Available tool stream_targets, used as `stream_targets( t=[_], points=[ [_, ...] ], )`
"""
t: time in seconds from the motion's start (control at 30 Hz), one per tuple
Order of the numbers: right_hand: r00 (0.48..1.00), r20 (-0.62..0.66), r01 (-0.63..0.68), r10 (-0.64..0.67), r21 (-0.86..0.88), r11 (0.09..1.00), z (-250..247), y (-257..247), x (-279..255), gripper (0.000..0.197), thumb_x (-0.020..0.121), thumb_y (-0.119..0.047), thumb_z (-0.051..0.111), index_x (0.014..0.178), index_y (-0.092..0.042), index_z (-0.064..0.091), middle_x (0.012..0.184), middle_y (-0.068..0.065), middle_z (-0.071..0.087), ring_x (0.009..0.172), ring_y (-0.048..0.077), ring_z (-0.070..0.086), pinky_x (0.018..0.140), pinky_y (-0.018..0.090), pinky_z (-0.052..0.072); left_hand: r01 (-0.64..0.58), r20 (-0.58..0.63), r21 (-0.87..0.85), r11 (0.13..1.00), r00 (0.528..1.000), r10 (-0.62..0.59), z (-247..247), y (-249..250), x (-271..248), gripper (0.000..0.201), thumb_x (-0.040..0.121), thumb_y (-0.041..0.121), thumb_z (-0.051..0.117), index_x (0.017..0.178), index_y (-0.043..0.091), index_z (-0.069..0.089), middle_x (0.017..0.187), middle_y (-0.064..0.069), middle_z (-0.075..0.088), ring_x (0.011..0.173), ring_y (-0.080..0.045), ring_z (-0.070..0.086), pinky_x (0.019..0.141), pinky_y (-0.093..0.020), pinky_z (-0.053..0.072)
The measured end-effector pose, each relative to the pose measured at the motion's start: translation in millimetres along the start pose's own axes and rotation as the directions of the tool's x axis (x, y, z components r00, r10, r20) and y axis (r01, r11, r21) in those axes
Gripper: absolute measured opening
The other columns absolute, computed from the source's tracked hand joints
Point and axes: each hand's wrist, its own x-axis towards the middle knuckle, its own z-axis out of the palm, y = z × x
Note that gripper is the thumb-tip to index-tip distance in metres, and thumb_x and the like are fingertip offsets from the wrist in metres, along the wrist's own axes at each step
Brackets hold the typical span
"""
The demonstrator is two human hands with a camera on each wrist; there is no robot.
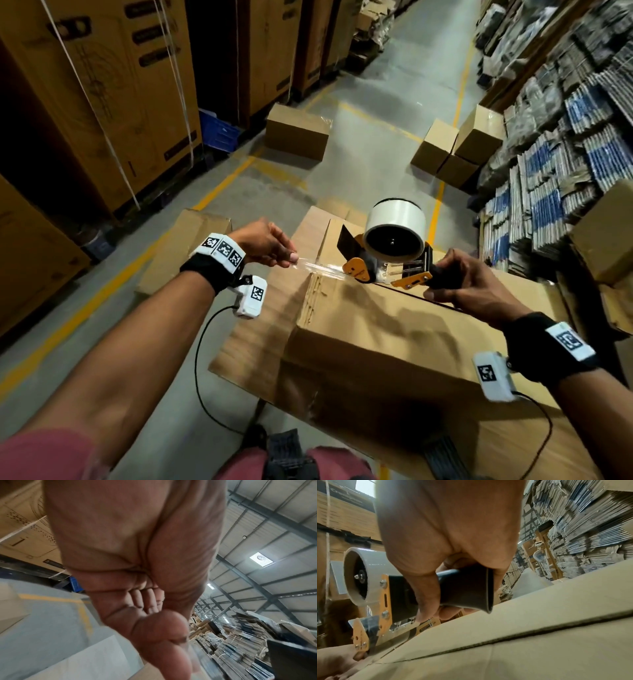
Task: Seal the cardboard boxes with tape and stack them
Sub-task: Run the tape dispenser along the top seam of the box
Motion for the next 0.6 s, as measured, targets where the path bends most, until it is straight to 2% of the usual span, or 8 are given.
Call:
stream_targets(
  t=[0.03, 0.07, 0.13, 0.27, 0.37, 0.43, 0.5, 0.6],
  points=[
    [1.000, 0.003, -0.005, 0.005, 0.014, 1.000, 1, 5, 1, 0.041, 0.075, 0.018, 0.077, 0.102, 0.003, 0.050, 0.096, 0.031, 0.066, 0.093, 0.024, 0.072, 0.084, 0.040, 0.062, -0.013, -0.012, 0.002, 1.000, 1.000, 0.013, 0, -1, 2, 0.007, 0.092, -0.004, 0.073, 0.098, -0.003, 0.073, 0.088, -0.018, 0.078, 0.066, -0.016, 0.074, 0.047, -0.016, 0.050],
    [1.000, 0.000, -0.006, 0.006, 0.032, 0.999, 1, 9, 1, 0.041, 0.075, 0.019, 0.077, 0.101, 0.002, 0.050, 0.098, 0.031, 0.066, 0.097, 0.028, 0.071, 0.090, 0.047, 0.060, -0.027, -0.024, -0.001, 1.000, 0.999, 0.027, 0, -1, 3, 0.009, 0.092, -0.003, 0.073, 0.101, -0.002, 0.072, 0.089, -0.019, 0.078, 0.066, -0.016, 0.074, 0.047, -0.016, 0.049],
    [1.000, -0.018, 0.004, -0.004, 0.036, 0.999, 2, 15, 3, 0.041, 0.075, 0.020, 0.077, 0.100, 0.000, 0.051, 0.098, 0.026, 0.069, 0.098, 0.029, 0.072, 0.092, 0.048, 0.059, -0.055, -0.039, -0.014, 0.998, 0.998, 0.055, -1, 0, 5, 0.015, 0.091, -0.001, 0.075, 0.106, -0.001, 0.070, 0.093, -0.021, 0.078, 0.067, -0.017, 0.074, 0.049, -0.017, 0.049],
    [0.999, -0.045, -0.001, 0.002, 0.029, 1.000, 2, 23, 6, 0.043, 0.073, 0.020, 0.078, 0.100, 0.001, 0.052, 0.097, 0.026, 0.070, 0.098, 0.034, 0.072, 0.088, 0.043, 0.061, -0.083, -0.018, -0.020, 0.996, 0.996, 0.082, -4, 0, 11, 0.032, 0.089, 0.002, 0.079, 0.118, 0.004, 0.066, 0.096, -0.022, 0.078, 0.071, -0.019, 0.074, 0.053, -0.021, 0.050],
    [0.999, -0.048, -0.017, 0.017, 0.004, 1.000, 3, 32, 11, 0.044, 0.071, 0.017, 0.081, 0.099, -0.003, 0.054, 0.099, 0.029, 0.070, 0.101, 0.041, 0.071, 0.095, 0.056, 0.057, -0.111, -0.030, 0.017, 0.994, 0.993, 0.111, 1, -6, 20, 0.045, 0.084, 0.003, 0.083, 0.124, 0.009, 0.062, 0.093, -0.019, 0.079, 0.075, -0.022, 0.075, 0.055, -0.024, 0.050],
    [0.999, -0.045, -0.009, 0.007, -0.047, 0.999, 4, 35, 13, 0.045, 0.071, 0.012, 0.086, 0.095, -0.013, 0.058, 0.099, 0.025, 0.072, 0.103, 0.045, 0.070, 0.097, 0.060, 0.053, -0.134, -0.051, 0.041, 0.990, 0.989, 0.136, 7, -12, 25, 0.050, 0.082, 0.002, 0.085, 0.125, 0.010, 0.061, 0.091, -0.017, 0.079, 0.075, -0.023, 0.076, 0.056, -0.026, 0.048],
    [0.999, -0.051, -0.003, -0.002, -0.087, 0.996, 6, 37, 14, 0.046, 0.070, 0.010, 0.088, 0.091, -0.019, 0.059, 0.096, 0.020, 0.072, 0.098, 0.040, 0.072, 0.095, 0.060, 0.052, -0.145, -0.053, 0.026, 0.989, 0.988, 0.146, 12, -18, 28, 0.052, 0.082, 0.002, 0.085, 0.127, 0.011, 0.060, 0.091, -0.017, 0.079, 0.075, -0.022, 0.076, 0.057, -0.027, 0.049],
    [0.999, -0.045, -0.011, 0.006, -0.108, 0.994, 8, 38, 15, 0.048, 0.069, 0.009, 0.089, 0.093, -0.014, 0.055, 0.089, 0.009, 0.072, 0.088, 0.026, 0.070, 0.092, 0.057, 0.054, -0.157, -0.030, -0.062, 0.986, 0.987, 0.156, 15, -31, 30, 0.056, 0.082, 0.002, 0.085, 0.132, 0.011, 0.058, 0.094, -0.018, 0.079, 0.077, -0.022, 0.076, 0.060, -0.028, 0.054]
  ],
)
